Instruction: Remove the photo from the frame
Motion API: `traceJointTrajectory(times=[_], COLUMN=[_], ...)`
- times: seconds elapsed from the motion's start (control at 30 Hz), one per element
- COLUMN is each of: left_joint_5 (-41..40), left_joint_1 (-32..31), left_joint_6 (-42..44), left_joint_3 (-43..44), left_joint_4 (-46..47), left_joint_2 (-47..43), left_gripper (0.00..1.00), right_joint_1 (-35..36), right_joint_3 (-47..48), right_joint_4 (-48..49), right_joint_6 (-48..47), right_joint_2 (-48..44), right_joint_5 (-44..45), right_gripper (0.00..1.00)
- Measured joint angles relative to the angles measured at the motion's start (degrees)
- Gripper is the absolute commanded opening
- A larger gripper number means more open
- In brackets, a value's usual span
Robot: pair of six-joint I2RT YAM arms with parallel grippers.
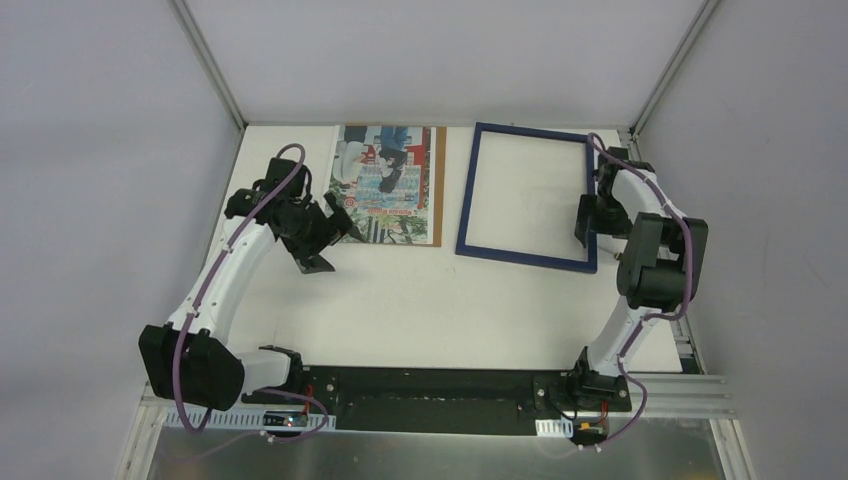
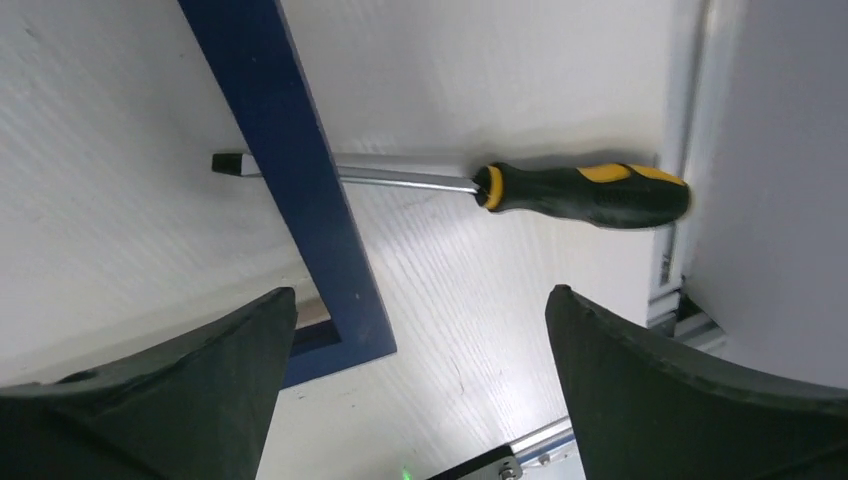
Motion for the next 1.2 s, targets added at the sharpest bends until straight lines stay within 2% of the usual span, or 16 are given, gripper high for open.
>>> traceJointTrajectory(times=[0.1,0.2,0.27,0.4,0.53,0.7,0.83,0.97,1.07,1.2], left_joint_5=[0.09,0.24,0.33,0.31,0.98,2.73,4.7,5.86,6.38,7.61], left_joint_1=[0.0,0.0,0.0,0.15,1.6,5.6,11.23,15.93,18.99,21.46], left_joint_6=[0.0,0.26,0.81,1.51,2.47,4.11,6.21,8.57,10.56,13.09], left_joint_3=[0.0,0.04,0.31,1.6,4.92,8.68,9.66,11.76,15.13,19.17], left_joint_4=[1.49,3.37,4.22,6.36,8.17,10.82,12.57,13.29,13.92,14.95], left_joint_2=[1.6,4.0,6.25,11.8,17.18,22.14,25.4,28.35,31.3,35.76], left_gripper=[0.95,0.96,0.96,0.97,0.97,0.98,0.99,0.99,0.99,0.99], right_joint_1=[2.95,7.8,11.52,18.62,25.86,33.66,37.99,39.85,39.63,39.26], right_joint_3=[1.97,7.32,9.2,6.56,3.52,2.95,4.33,8.9,11.93,14.16], right_joint_4=[-2.05,-4.17,-2.99,2.93,11.08,20.79,24.63,24.94,24.92,24.55], right_joint_6=[5.27,12.02,16.9,26.34,36.06,46.31,50.27,51.71,51.71,51.74], right_joint_2=[-3.06,-5.42,-8.13,-14.14,-14.34,-8.04,-1.09,6.43,10.8,14.97], right_joint_5=[5.03,4.33,-1.22,-16.7,-28.35,-35.76,-36.37,-36.17,-36.09,-36.02], right_gripper=[0.99,0.99,0.99,0.99,0.99,0.8,0.51,0.29,0.25,0.24])
